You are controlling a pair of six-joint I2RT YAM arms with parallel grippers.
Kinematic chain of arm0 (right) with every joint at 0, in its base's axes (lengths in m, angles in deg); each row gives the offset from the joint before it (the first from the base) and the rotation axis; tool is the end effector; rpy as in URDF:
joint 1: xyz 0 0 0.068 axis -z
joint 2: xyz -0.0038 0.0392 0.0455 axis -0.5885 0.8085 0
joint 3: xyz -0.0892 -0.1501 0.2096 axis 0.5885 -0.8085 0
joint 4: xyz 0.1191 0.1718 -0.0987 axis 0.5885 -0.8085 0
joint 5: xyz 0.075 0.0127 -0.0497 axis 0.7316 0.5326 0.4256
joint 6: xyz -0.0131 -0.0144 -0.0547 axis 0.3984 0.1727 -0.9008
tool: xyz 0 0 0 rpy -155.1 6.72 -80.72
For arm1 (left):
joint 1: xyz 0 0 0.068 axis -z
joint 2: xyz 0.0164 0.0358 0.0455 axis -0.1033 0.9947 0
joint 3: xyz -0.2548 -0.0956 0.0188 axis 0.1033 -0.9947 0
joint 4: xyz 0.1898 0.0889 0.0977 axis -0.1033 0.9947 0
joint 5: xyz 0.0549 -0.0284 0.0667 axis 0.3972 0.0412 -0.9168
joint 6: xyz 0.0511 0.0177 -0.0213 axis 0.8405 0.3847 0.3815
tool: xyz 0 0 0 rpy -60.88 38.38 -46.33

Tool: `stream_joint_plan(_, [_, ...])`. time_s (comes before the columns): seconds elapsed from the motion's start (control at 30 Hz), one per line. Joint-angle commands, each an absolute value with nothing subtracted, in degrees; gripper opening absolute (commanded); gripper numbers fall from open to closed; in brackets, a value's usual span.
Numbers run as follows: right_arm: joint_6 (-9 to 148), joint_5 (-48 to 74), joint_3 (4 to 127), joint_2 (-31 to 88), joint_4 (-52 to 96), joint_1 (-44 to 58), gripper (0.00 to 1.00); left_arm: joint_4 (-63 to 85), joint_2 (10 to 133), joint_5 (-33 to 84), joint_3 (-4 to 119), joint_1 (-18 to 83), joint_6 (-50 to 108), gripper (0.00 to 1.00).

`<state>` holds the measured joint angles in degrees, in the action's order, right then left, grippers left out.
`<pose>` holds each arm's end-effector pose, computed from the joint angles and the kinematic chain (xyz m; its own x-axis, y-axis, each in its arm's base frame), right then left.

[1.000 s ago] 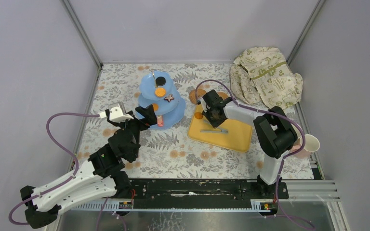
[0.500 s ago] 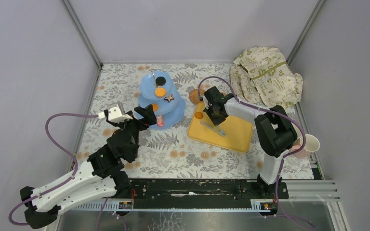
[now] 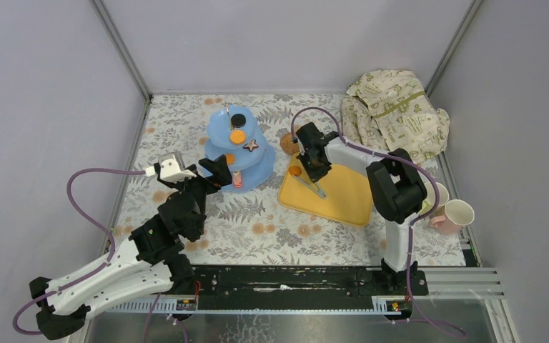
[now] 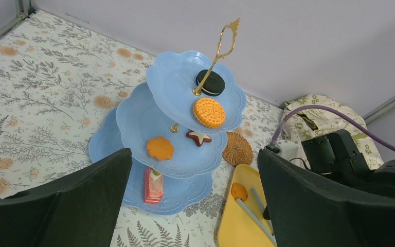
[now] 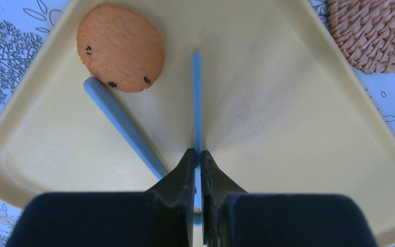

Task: Serve the afternoon tea
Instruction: Adjust the clamp on the tray.

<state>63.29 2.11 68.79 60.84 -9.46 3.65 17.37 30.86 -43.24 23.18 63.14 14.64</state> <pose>0.3224 0.2018 0.1795 -0.7762 -0.4858 -0.4019 -0.5108 0.8582 -0.0509 0.0886 -0.0706 0.3325 0.0116 -0.4148 -0.9099 -0.0569 0.9082 -0.4147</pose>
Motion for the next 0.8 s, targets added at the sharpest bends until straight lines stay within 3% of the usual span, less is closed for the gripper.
stream_joint_plan(0.0, [65.4, 3.5, 72.5, 62.4, -10.5, 4.0, 0.04, 17.1, 30.5, -44.5, 23.4, 62.8, 15.1, 1.00])
stream_joint_plan(0.57, [67.3, 4.3, 77.0, 65.2, -11.2, 3.7, 0.07, 17.0, 30.8, -44.7, 23.3, 62.8, 15.0, 1.00])
stream_joint_plan(0.77, [67.5, 3.9, 77.5, 65.2, -11.4, 3.6, 0.30, 17.0, 30.8, -44.7, 23.3, 62.8, 14.9, 1.00])
